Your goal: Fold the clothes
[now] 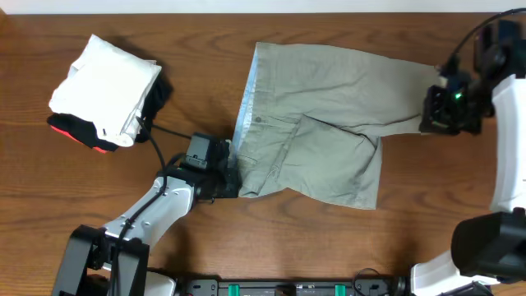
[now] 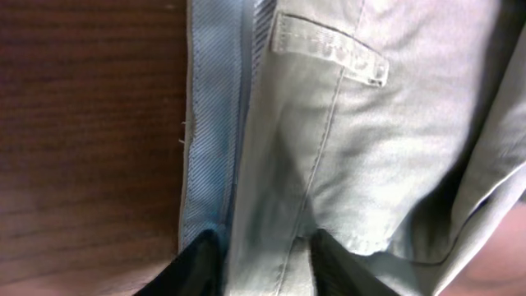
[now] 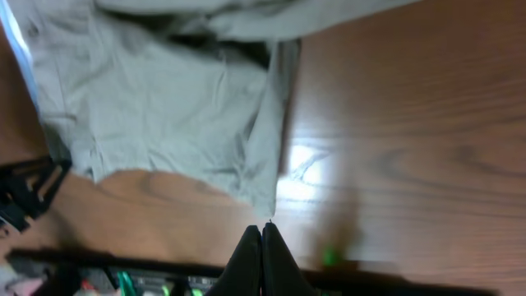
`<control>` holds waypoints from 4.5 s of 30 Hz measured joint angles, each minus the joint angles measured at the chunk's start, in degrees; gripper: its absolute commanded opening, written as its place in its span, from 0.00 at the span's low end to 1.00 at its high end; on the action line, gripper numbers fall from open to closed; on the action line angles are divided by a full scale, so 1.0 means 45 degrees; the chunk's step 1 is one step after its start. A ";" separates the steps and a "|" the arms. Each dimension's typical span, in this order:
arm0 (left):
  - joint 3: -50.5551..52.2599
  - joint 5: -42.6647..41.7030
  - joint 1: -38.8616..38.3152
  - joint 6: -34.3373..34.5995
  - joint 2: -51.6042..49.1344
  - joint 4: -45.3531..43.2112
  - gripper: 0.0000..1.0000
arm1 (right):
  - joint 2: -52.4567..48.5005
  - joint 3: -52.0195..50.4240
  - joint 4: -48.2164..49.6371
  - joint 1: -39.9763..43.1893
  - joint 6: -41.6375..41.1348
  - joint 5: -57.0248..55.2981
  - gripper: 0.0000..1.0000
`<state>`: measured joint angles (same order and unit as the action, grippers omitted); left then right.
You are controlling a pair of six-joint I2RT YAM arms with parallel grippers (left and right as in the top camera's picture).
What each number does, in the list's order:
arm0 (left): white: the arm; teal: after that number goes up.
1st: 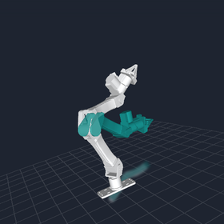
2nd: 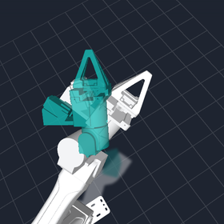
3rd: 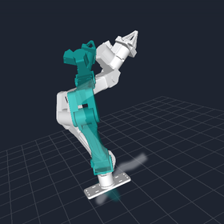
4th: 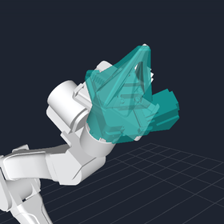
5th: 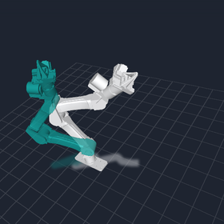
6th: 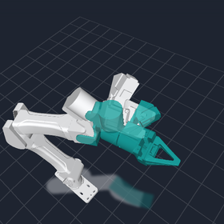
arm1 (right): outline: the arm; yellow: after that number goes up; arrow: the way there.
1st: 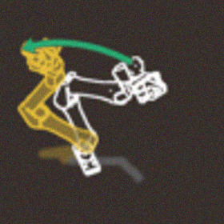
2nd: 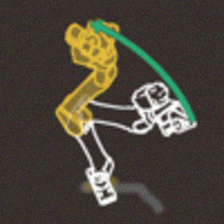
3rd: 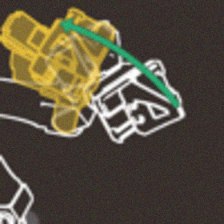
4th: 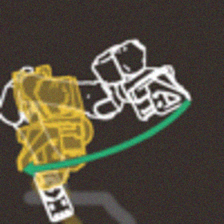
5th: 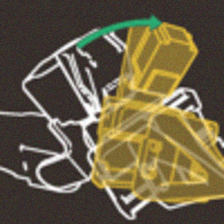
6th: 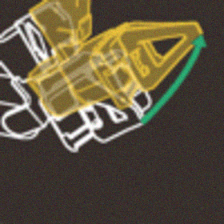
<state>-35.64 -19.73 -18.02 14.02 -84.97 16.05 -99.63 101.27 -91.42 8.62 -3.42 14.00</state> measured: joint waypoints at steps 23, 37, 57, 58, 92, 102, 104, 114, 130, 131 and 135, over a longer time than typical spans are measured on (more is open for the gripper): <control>0.0010 0.0000 0.0000 -0.0019 0.0000 0.0097 0.39 | 0.1064 -0.7873 0.4201 -0.3055 -0.2152 -0.0160 0.36; 0.0010 -0.0102 0.0000 -0.0024 0.0000 0.0121 0.45 | 0.1069 -1.0603 0.7281 -0.3055 -0.3803 -0.0520 0.01; 0.0010 -0.0102 0.0000 -0.0024 0.0005 0.0141 0.45 | 0.1073 -0.9486 0.6368 0.1938 -0.3784 -0.3997 0.01; 0.0010 -0.0107 0.0000 -0.0024 0.0005 0.0141 0.45 | 0.1073 -0.9408 0.6577 0.2293 -0.3774 -0.4129 0.01; 0.0010 -0.0049 -0.0010 -0.0024 0.0005 -0.0015 0.54 | 0.1243 -0.7019 0.3949 0.4114 -0.1496 -0.0986 0.01; -0.0019 -0.0112 -0.0019 -0.0019 0.0078 -0.0180 0.69 | 0.1234 -1.0802 0.7174 0.4114 -0.2336 -0.1302 0.01; -0.0019 -0.0131 -0.0024 -0.0019 0.0078 -0.0185 0.70 | 0.1229 -1.1346 0.7868 0.4114 -0.2686 -0.1802 0.01; -0.0019 -0.0024 -0.0019 -0.0024 0.0126 -0.0194 0.77 | 0.1234 -1.2118 0.9447 0.4114 -0.3832 -0.4070 0.01; -0.0019 0.0146 -0.0019 -0.0019 0.0763 -0.1574 0.79 | 0.1001 -1.1667 1.1662 0.4643 -0.3798 -0.5906 0.01; -0.0024 0.0151 -0.0019 -0.0019 0.0806 -0.1729 0.78 | 0.0962 -1.1351 1.1584 0.4677 -0.3691 -0.5746 0.01; -0.0248 0.0146 -0.0019 -0.0019 0.0933 -0.2404 0.79 | 0.0889 -0.9447 1.0268 0.4677 -0.3147 -0.4289 0.25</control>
<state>-36.75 -19.07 -18.11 13.93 -80.77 5.23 -95.64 58.76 -45.21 29.67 -17.58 -5.30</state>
